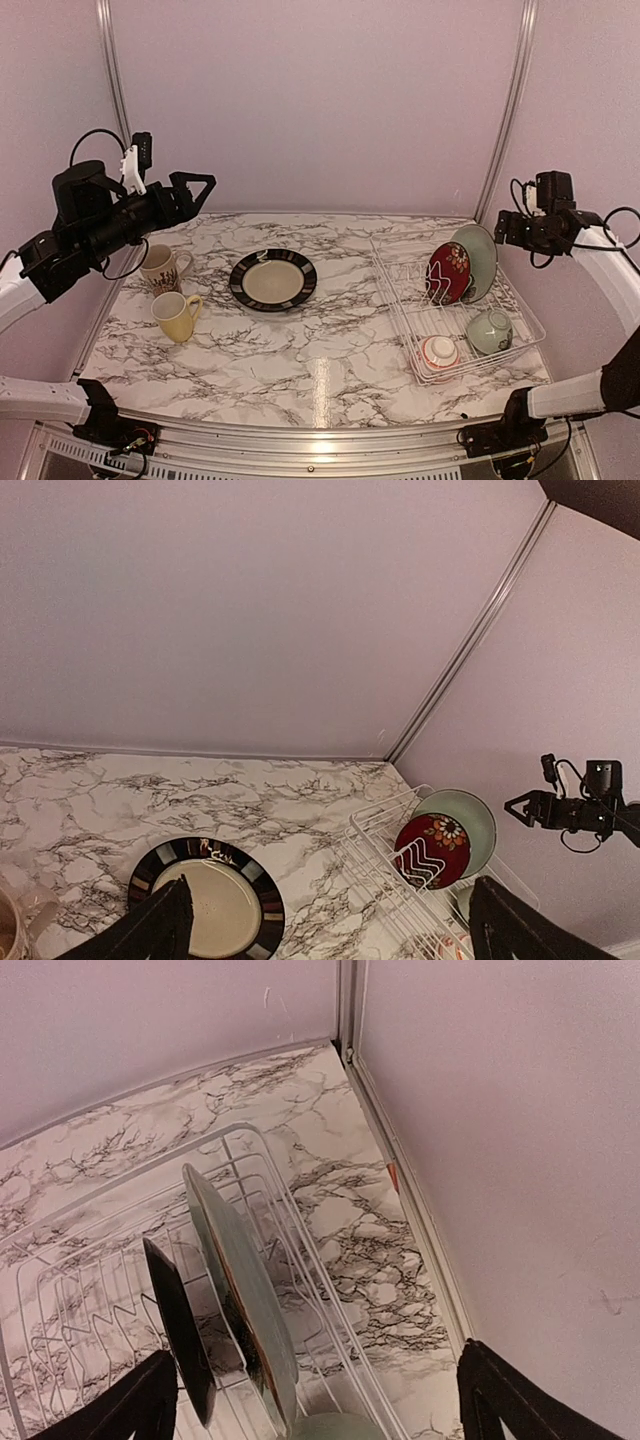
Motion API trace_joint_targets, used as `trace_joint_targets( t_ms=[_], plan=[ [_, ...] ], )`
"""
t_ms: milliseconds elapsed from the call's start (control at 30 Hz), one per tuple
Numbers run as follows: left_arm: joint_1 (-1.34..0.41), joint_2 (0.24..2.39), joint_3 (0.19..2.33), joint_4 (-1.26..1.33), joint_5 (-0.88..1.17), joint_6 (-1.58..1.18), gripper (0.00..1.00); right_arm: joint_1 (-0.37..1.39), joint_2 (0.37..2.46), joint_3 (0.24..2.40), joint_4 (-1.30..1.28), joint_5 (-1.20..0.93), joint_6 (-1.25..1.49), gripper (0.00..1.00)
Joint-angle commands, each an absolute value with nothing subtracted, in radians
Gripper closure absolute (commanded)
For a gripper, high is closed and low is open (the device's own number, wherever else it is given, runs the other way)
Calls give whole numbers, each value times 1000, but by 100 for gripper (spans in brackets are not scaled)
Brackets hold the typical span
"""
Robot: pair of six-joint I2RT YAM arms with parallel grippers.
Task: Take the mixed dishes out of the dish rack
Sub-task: Grab the plate from the dish rack.
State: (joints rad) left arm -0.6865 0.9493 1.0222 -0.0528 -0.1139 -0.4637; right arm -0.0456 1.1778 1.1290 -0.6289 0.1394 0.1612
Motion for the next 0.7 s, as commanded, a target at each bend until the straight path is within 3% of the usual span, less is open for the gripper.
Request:
trace_joint_targets(
  t_ms=[0, 233, 333, 567, 667],
  plan=[
    [-684, 921, 983, -21, -62, -486, 1, -51, 1220, 1135, -675, 11, 154, 8],
    [-684, 893, 948, -9, -34, -512, 1, -51, 1283, 1165, -662, 31, 148, 17],
    [-684, 899, 952, 20, -23, -517, 1, -54, 1309, 1193, -637, 66, 146, 30],
    [-684, 907, 960, 39, -5, -527, 1, -54, 1416, 1226, -604, 18, 125, 33],
    [-683, 905, 959, 40, -5, -533, 1, -51, 1460, 1234, -580, 28, 113, 41]
  ],
)
